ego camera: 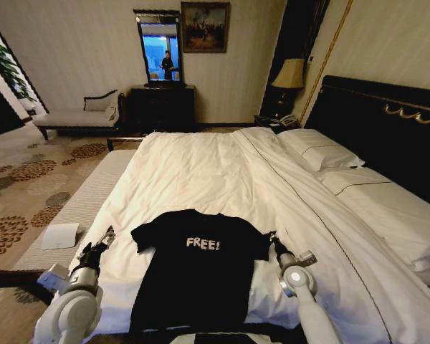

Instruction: Fold the clothes on the bed.

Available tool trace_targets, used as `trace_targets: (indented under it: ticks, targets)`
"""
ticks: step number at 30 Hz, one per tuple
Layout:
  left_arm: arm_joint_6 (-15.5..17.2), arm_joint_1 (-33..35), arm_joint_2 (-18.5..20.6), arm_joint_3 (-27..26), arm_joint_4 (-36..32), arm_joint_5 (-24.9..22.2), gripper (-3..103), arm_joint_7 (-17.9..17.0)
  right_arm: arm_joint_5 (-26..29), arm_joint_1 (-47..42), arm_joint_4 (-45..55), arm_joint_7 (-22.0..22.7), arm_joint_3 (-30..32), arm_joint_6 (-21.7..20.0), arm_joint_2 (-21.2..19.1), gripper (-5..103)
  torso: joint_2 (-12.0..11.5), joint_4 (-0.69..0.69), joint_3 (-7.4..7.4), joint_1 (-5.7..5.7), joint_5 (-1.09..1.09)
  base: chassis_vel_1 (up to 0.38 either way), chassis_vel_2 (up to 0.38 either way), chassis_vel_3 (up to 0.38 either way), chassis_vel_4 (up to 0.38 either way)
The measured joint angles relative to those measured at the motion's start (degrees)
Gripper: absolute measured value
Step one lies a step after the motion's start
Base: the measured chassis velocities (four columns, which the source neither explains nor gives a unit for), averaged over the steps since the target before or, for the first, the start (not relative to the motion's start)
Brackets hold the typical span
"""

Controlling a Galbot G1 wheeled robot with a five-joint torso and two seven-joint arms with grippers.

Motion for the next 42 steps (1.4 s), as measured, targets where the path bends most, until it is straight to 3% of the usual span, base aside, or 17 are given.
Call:
trace_targets:
  ticks: [14, 31, 33, 36, 42]
  targets:
    - [-0.7, 2.5, 0.0, -2.2, -1.1, -0.1, 100, 0.2, -8.4, 2.1, -3.4, -1.8, -8.7, 2.2, 2.4, 0, 0.0, 0.0, 0.0, 0.0, 0.0, 0.0, 0.0, 0.0, 0.0]
    - [-1.3, 4.5, -2.2, -1.3, -2.2, 2.9, 100, 0.3, -11.4, 4.8, -6.6, -4.8, -17.0, 5.6, 1.8, -1, 0.0, 0.01, 0.0, 0.0, 0.01, 0.0, 0.0, 0.0, 0.0]
    - [-1.3, 4.5, -2.2, -1.2, -2.1, 3.1, 100, 0.3, -11.9, 3.6, -5.4, -5.4, -16.3, 5.6, 1.8, 10, 0.0, 0.01, 0.0, 0.0, 0.01, 0.0, 0.0, 0.0, 0.0]
    - [-1.3, 4.3, -2.2, -0.8, -1.8, 3.6, 100, 0.2, -11.9, 1.4, -2.7, -6.0, -14.5, 5.9, 1.7, 15, 0.0, 0.0, 0.0, 0.0, 0.01, 0.0, 0.0, 0.0, 0.0]
    - [-1.2, 2.2, -2.5, 1.3, 0.0, 6.1, 100, -0.1, -7.7, -5.0, 6.5, -6.0, -10.4, 5.2, 1.1, 41, 0.0, -0.01, 0.0, 0.0, 0.0, 0.0, 0.0, 0.0, 0.0]
